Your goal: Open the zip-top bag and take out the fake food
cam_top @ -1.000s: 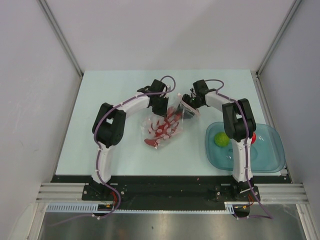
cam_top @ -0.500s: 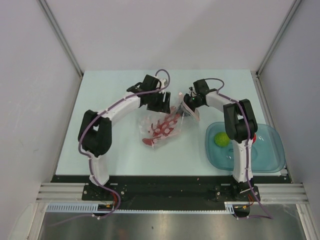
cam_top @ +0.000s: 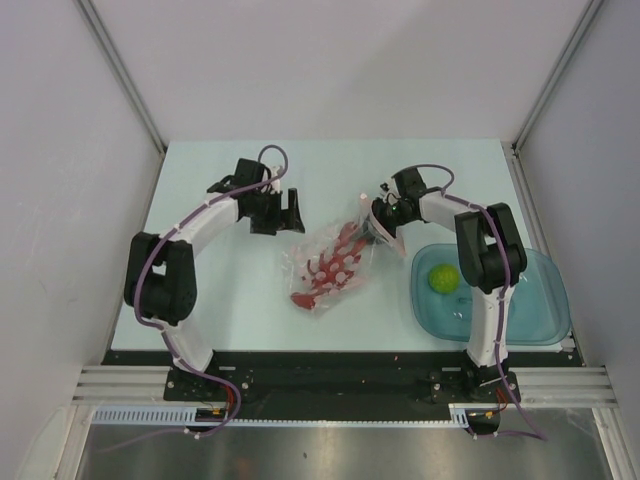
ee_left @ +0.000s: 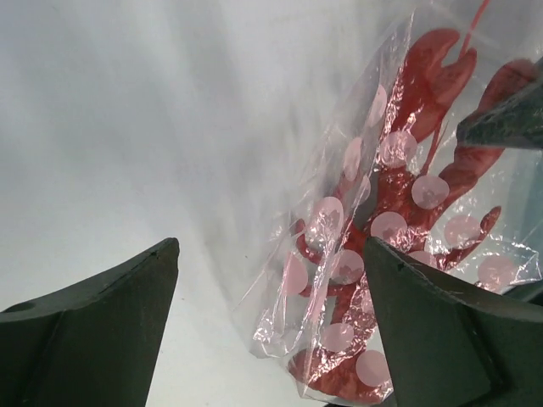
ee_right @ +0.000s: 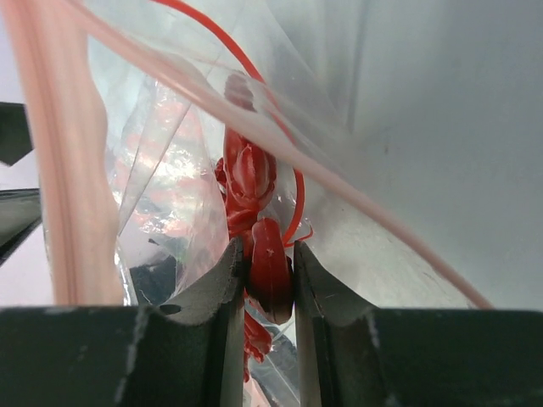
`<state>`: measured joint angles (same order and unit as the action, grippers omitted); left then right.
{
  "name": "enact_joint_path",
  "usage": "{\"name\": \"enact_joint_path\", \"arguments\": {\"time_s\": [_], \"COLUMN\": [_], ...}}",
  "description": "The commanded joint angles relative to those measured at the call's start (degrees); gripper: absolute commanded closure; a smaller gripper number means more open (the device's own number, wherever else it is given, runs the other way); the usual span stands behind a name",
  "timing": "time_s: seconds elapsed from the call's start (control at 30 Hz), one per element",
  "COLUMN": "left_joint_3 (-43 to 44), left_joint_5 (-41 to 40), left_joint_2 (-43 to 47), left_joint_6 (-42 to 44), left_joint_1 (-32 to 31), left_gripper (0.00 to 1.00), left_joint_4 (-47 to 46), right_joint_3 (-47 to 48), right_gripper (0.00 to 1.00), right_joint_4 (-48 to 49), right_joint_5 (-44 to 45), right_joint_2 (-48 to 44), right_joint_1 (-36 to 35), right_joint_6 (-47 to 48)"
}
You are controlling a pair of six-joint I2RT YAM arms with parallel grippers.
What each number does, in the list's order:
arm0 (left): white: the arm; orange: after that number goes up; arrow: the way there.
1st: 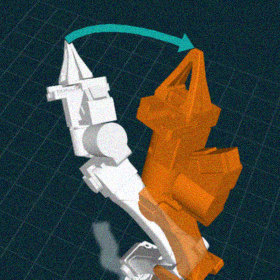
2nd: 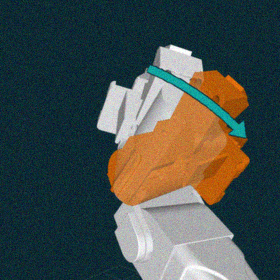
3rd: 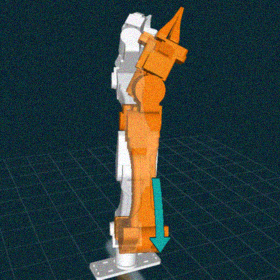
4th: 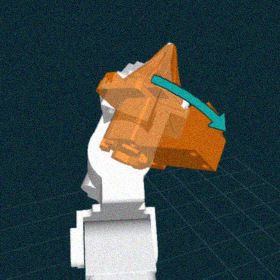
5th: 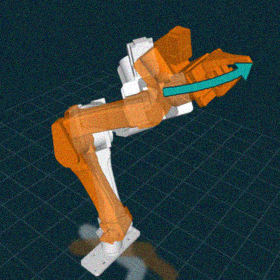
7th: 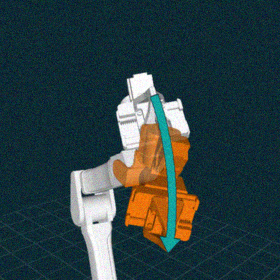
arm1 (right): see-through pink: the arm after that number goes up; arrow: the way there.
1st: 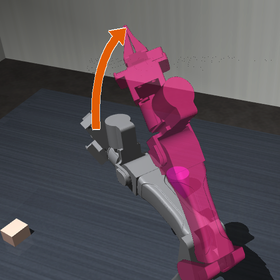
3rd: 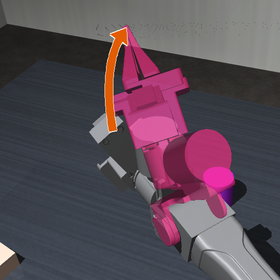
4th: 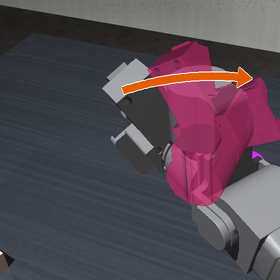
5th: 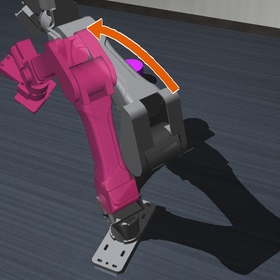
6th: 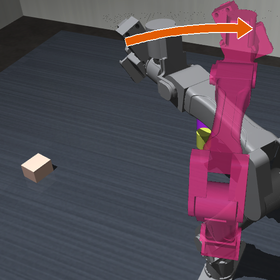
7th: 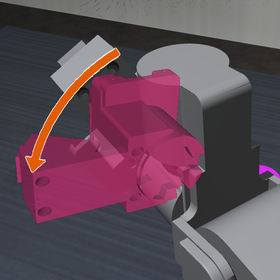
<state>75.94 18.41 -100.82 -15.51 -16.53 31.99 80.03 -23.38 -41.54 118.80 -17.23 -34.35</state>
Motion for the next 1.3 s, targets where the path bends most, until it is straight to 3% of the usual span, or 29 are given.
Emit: {"name": "enact_joint_path", "arguments": {"time_s": [0.0,0.2,0.4,0.5,0.77,0.8,0.93,1.27], "left_joint_3": [-2.81,-2.56,-2.47,-3.51,-5.28,-5.28,-4.49,-5.36], "left_joint_5": [11.35,15.77,15.95,17.27,9.29,8.23,3.83,-1.01], "left_joint_2": [1.5,-3.33,-5.7,-6.59,-4.66,-4.31,-4.21,-3.43], "left_joint_6": [0.13,-0.75,-0.49,0.3,-1.27,-1.63,-3.21,0.39], "left_joint_1": [1.15,1.15,1.07,1.07,1.5,1.77,2.12,2.12], "left_gripper": [0.05,0.04,0.11,0.24,0.96,1.0,1.0,1.0], "left_joint_4": [-3.6,-3.42,-1.84,-2.01,-4.04,-4.47,-4.3,-1.23], "right_joint_3": [-0.66,-1.45,-0.58,-0.14,-0.22,-0.05,-1.1,-7.96], "right_gripper": [1.0,1.0,1.0,1.0,1.0,1.0,1.0,1.0], "right_joint_4": [1.75,3.16,2.55,2.55,1.24,0.79,-1.5,4.13], "right_joint_5": [-3.63,-5.92,-6.71,-6.71,-7.33,-7.59,-6.28,-2.5], "right_joint_2": [-4.46,-4.19,-3.67,-4.02,-4.54,-4.55,-6.3,-16.14], "right_joint_1": [0.27,0.27,0.89,0.97,0.8,0.8,1.5,6.07], "right_joint_6": [2.27,1.92,2.18,2.09,3.67,4.28,7.71,6.93]}}
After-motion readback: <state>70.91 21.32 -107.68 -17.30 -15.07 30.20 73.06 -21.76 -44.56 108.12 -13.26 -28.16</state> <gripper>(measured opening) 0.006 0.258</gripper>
